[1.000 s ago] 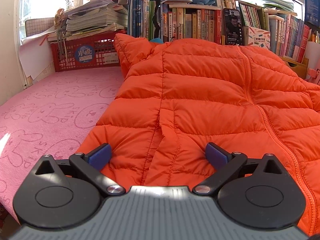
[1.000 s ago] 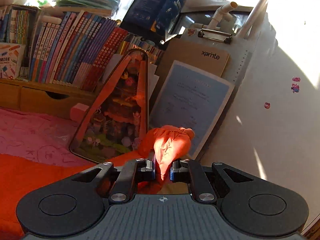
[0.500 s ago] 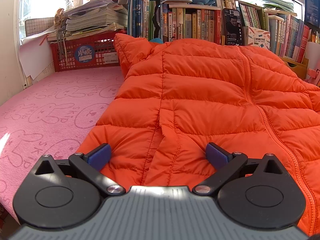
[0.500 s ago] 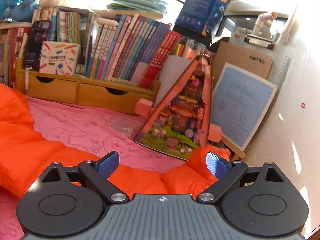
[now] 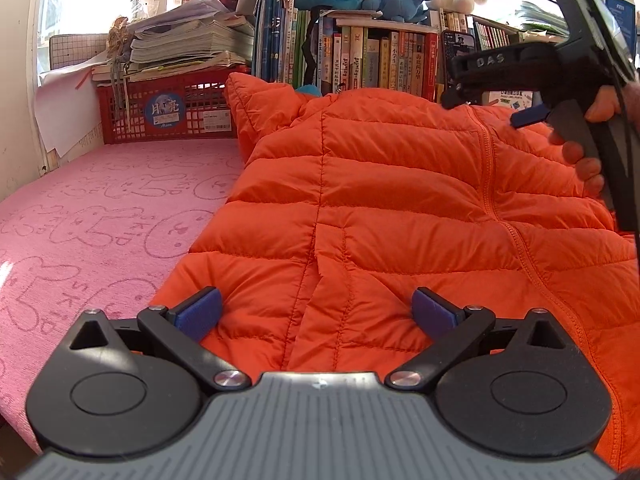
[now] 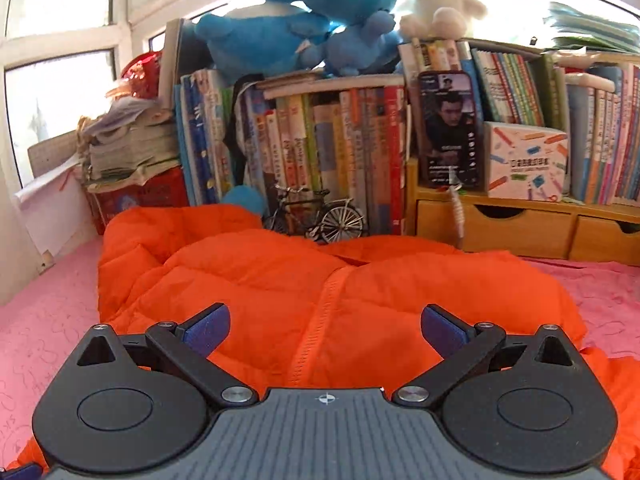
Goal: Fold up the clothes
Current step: 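Grasp the sleeve nearest the left gripper with the left gripper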
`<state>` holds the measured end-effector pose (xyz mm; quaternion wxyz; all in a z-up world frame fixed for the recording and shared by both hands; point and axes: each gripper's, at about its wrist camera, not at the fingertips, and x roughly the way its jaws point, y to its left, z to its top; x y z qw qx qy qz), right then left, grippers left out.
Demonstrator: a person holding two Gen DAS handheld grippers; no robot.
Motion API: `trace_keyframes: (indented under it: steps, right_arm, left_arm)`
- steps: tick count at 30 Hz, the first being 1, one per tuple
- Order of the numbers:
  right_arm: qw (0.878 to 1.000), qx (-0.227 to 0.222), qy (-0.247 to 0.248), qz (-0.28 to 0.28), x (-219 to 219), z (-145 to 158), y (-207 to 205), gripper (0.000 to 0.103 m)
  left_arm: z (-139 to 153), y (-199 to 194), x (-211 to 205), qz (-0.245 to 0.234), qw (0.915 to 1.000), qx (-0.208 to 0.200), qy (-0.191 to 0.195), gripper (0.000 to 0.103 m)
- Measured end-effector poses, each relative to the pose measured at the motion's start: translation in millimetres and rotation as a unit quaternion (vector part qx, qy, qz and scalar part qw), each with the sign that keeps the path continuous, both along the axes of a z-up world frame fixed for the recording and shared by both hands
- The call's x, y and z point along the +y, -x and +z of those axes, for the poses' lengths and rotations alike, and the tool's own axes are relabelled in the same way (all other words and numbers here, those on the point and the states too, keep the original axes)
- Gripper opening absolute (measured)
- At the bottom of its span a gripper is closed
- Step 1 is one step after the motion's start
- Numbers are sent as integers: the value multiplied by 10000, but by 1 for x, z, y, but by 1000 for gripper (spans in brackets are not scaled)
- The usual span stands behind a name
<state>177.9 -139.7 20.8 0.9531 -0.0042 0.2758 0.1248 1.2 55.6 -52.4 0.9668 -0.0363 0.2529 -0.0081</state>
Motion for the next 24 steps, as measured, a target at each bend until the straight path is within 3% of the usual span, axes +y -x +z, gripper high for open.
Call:
trace_keyframes:
  steps: [3, 4, 7, 10, 15, 19, 20, 21, 22, 23, 24]
  right_arm:
    - [9975, 164, 694, 25, 27, -40, 0, 100]
    - [9966, 267, 777, 61, 28, -51, 0, 96]
    - [9968, 330, 712, 141, 24, -65, 5, 96]
    - [9966, 311, 751, 143, 25, -68, 7, 97]
    - [9963, 385, 759, 142, 26, -71, 5, 98]
    - [9960, 403, 787, 118, 27, -71, 3, 99]
    - [9961, 414, 775, 113, 27, -72, 3, 99]
    - [9962, 427, 756, 109, 26, -72, 3, 99]
    - [9962, 441, 737, 106, 25, -72, 3, 100]
    - [9963, 454, 718, 102, 25, -73, 2, 100]
    - [9964, 465, 702, 100, 24, -73, 2, 100]
  left_arm:
    - [17, 11, 33, -204, 9964, -351, 749, 101]
    - [25, 9, 44, -249, 9952, -446, 832, 101]
    - [57, -18, 69, -221, 9961, -667, 525, 103]
    - [82, -72, 86, -325, 9957, -784, 367, 103]
    - [98, -196, 89, -473, 9980, -170, 382, 103]
    - [89, -286, 84, 36, 9980, 532, 341, 102]
    - [84, -302, 86, 231, 9964, 721, 371, 90]
    - [78, -311, 90, 492, 9937, 902, 437, 56]
    - [72, -316, 94, 787, 9897, 1081, 512, 37]
    - [66, -314, 101, 1132, 9851, 1139, 623, 25]
    - [61, -303, 111, 1378, 9817, 1087, 745, 24]
